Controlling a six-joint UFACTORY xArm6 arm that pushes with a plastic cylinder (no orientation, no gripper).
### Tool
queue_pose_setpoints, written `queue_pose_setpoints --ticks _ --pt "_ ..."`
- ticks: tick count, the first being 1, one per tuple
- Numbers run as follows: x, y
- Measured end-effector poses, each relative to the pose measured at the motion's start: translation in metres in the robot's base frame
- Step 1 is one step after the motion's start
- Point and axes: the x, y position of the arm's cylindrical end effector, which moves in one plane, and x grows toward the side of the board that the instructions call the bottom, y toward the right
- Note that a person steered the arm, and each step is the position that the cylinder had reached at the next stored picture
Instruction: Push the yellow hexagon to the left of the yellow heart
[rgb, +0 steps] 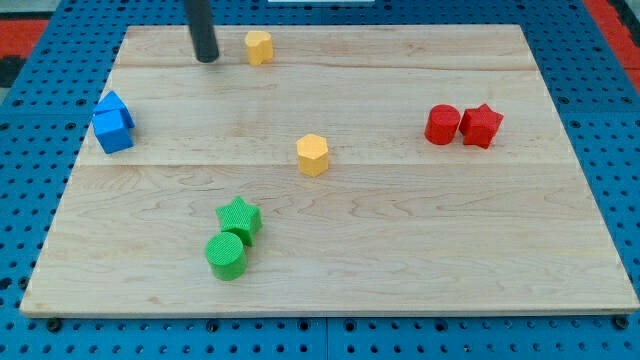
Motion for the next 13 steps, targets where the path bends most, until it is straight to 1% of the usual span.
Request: queue_pose_setpoints --ticks 1,2,4,5,6,7,13 --pt "-0.005 0.097" --pt "0.011 0.133" --pt "0.201 0.223" --pt "0.223 0.151" --pt "0.208 0.162" --pt "0.204 0.162" --pt "0.2 0.168"
